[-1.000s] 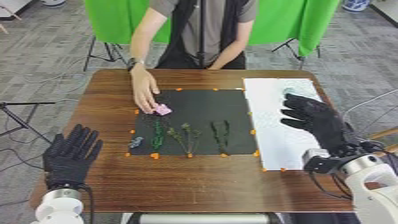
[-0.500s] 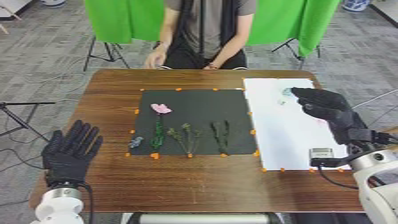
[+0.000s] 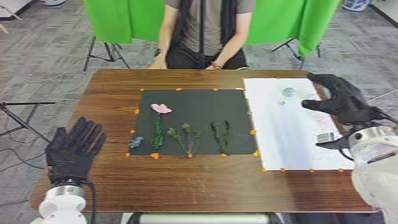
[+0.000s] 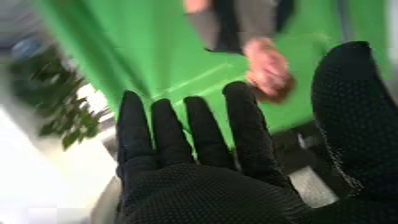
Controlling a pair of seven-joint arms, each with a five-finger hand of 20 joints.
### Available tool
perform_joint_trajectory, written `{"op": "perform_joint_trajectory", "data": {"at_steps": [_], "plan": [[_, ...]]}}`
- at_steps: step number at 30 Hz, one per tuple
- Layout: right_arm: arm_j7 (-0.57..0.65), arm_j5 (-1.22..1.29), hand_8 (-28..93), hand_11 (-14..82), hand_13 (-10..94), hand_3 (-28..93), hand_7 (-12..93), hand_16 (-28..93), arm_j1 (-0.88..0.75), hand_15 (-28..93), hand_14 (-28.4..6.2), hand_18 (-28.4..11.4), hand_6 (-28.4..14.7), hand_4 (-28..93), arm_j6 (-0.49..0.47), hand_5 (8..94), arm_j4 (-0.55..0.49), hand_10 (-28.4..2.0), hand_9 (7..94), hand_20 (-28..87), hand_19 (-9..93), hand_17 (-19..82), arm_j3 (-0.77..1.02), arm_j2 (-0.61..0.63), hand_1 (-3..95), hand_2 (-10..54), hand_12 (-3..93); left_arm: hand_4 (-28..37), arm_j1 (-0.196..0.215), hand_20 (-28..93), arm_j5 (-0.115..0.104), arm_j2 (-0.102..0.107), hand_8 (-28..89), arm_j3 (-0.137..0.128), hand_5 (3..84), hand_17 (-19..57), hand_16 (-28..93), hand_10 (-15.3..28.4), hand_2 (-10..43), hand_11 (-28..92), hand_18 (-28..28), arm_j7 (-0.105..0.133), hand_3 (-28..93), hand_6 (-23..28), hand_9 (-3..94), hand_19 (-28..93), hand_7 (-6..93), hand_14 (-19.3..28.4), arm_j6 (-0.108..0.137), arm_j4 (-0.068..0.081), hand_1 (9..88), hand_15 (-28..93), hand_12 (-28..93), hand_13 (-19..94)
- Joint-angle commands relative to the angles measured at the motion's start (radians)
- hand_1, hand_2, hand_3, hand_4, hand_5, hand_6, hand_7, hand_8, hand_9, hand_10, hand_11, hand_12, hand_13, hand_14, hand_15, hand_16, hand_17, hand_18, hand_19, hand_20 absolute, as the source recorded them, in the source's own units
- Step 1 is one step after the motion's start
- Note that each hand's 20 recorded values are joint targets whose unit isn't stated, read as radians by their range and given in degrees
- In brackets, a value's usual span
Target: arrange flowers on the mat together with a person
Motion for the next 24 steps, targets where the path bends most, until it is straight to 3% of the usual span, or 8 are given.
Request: {"op": "perform_joint_trajectory", "data": {"at_steps": [1, 7, 14, 20, 24], "plan": [[0.118, -0.113, -9, 2.1, 23, 80, 12, 12, 0.208, 4, -16.1, -14.6, -6.0, -26, -0.081, 31.0, 0.185, -18.0, 26.5, 8, 32, 10, -0.144, 0.068, 29.7, -6.9, 11.7, -28.3, 0.009, 8, 0.005, -0.007, -10, 0.006, 49.5, -3.6, -8, 13.9, 16.8, 18, 17.0, -0.001, 75, 8.3, 43.8, 43, 11.6, 15.7, -0.003, 0.002, 25.3, 30, 5, 35], [0.179, -0.108, -10, 3.4, 27, 80, 13, 15, 0.301, 6, -16.2, -16.2, -6.2, -27, -0.184, 31.7, 0.281, -18.1, 27.5, 8, 39, 11, -0.218, 0.076, 33.0, -9.3, 11.5, -28.3, 0.017, 8, -0.003, -0.01, -10, 0.002, 49.4, -3.7, -8, 13.8, 16.8, 18, 17.0, 0.006, 74, 8.4, 43.7, 43, 11.5, 15.7, 0.002, -0.002, 25.3, 30, 5, 35], [0.221, -0.079, -11, 7.0, 34, 79, 14, 21, 0.352, 17, -15.1, -17.8, -6.5, -28, -0.29, 33.2, 0.356, -17.0, 31.1, 11, 49, 13, -0.265, 0.085, 36.1, -9.5, 12.6, -28.3, 0.02, 8, -0.005, -0.009, -10, -0.001, 49.5, -3.6, -8, 14.1, 16.8, 18, 17.0, 0.01, 75, 8.5, 44.0, 43, 11.5, 15.7, 0.011, -0.003, 25.3, 30, 5, 35], [0.262, -0.044, -12, 10.5, 41, 79, 17, 20, 0.393, 25, -12.7, -18.5, -4.8, -28, -0.394, 39.5, 0.423, -14.9, 39.6, 13, 55, 15, -0.306, 0.07, 39.5, -9.5, 13.7, -28.3, 0.015, 8, 0.0, -0.016, -10, 0.001, 49.6, -3.6, -8, 14.1, 16.5, 18, 17.0, -0.001, 75, 8.6, 44.0, 43, 11.6, 15.8, 0.009, -0.002, 25.7, 30, 5, 35], [0.283, -0.051, -14, 13.2, 49, 78, 20, 17, 0.385, 26, -11.9, -17.5, -3.2, -28, -0.381, 44.4, 0.449, -13.8, 46.0, 12, 56, 20, -0.331, 0.064, 43.0, -9.5, 13.1, -28.3, 0.012, 8, 0.01, -0.017, -10, 0.0, 49.5, -3.6, -8, 14.0, 16.4, 18, 17.0, -0.009, 75, 8.6, 43.9, 43, 11.6, 15.8, -0.005, -0.001, 25.7, 30, 5, 35]]}}
